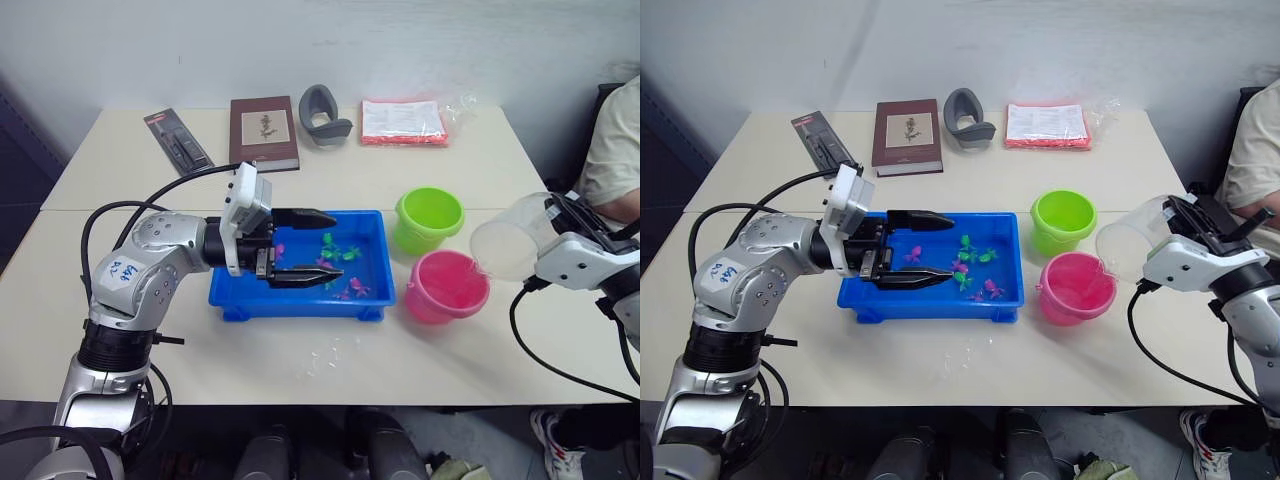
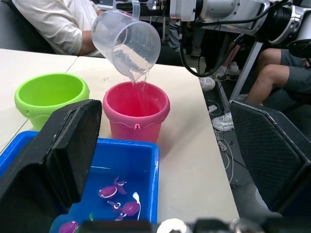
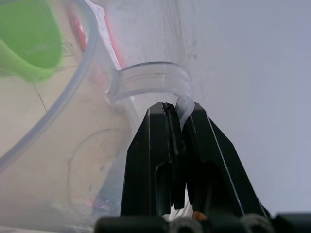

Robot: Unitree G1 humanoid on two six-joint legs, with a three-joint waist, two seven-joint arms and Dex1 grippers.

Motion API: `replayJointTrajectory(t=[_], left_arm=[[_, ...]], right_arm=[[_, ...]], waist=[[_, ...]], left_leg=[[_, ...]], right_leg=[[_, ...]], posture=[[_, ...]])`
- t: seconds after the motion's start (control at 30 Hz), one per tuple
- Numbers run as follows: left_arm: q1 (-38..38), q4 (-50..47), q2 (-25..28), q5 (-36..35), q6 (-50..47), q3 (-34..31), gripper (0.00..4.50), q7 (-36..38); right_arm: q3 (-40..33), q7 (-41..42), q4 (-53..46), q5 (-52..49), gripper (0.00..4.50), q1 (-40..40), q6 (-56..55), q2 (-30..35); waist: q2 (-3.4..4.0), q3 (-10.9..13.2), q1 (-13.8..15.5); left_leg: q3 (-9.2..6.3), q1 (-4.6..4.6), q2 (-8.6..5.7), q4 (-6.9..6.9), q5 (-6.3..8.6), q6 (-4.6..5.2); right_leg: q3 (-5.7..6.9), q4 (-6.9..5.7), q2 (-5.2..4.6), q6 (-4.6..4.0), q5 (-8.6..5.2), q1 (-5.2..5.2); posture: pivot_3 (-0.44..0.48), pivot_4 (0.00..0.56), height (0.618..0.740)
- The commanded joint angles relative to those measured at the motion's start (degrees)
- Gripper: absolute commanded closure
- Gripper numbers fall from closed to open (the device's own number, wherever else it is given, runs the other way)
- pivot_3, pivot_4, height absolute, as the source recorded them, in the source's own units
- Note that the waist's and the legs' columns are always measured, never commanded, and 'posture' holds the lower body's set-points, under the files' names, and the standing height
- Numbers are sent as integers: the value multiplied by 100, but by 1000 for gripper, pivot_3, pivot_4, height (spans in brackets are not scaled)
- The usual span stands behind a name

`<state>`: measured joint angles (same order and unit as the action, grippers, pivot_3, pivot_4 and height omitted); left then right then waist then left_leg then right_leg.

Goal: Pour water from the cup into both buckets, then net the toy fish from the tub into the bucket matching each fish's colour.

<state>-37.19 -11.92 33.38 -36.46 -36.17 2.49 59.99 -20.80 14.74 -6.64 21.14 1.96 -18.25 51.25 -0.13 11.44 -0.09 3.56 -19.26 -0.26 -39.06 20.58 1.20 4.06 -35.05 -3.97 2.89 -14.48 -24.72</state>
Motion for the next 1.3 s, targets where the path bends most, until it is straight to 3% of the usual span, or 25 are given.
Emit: replayJointTrajectory(t=[0.03,0.43,0.6,0.73,0.9,1.1,1.3], left_arm=[[-25,-67,41,47,101,-63,0,-2],[-119,125,-34,428,321,-58,0,-320],[-146,306,5,769,474,100,0,-356],[-363,622,-227,762,300,-69,0,-698],[-209,665,-276,826,253,-184,0,-969],[-175,602,-240,811,217,-224,0,-1045],[-180,559,-249,785,174,-287,0,-1112]], right_arm=[[-163,-10,-18,-261,4470,132,58,-44],[-440,723,278,-2900,4470,750,2947,-1245],[-308,589,1095,-2876,4470,1826,3323,-1011],[361,735,2036,-2431,4470,2893,2863,-775],[1267,263,2897,-1420,4470,3693,1799,-748],[2074,-90,3587,-484,4470,4304,727,-614],[2976,-1112,3753,1185,4470,4703,-544,-19]], waist=[[0,0,2],[-1,0,-13],[0,0,-16],[0,0,-22],[0,0,-22],[0,0,-16],[0,0,-16]], left_leg=[[0,0,0,0,0,0],[0,2,4,-1,-1,2],[3,2,4,-1,-1,6],[13,-1,2,0,-2,12],[18,-16,2,3,-2,11],[24,-75,-2,-15,-9,10],[18,-86,-2,-16,-10,8]], right_leg=[[0,0,0,0,0,0],[-2,-4,3,0,0,1],[-5,-7,2,-1,0,-1],[-14,-13,3,-1,1,-12],[-17,-14,4,-1,0,-32],[-20,-53,0,-1,2,-91],[-15,-49,0,-1,2,-99]], posture=[[0,150,740],[0,150,740],[0,150,740],[0,150,740],[0,150,740],[0,150,740],[0,150,740]])
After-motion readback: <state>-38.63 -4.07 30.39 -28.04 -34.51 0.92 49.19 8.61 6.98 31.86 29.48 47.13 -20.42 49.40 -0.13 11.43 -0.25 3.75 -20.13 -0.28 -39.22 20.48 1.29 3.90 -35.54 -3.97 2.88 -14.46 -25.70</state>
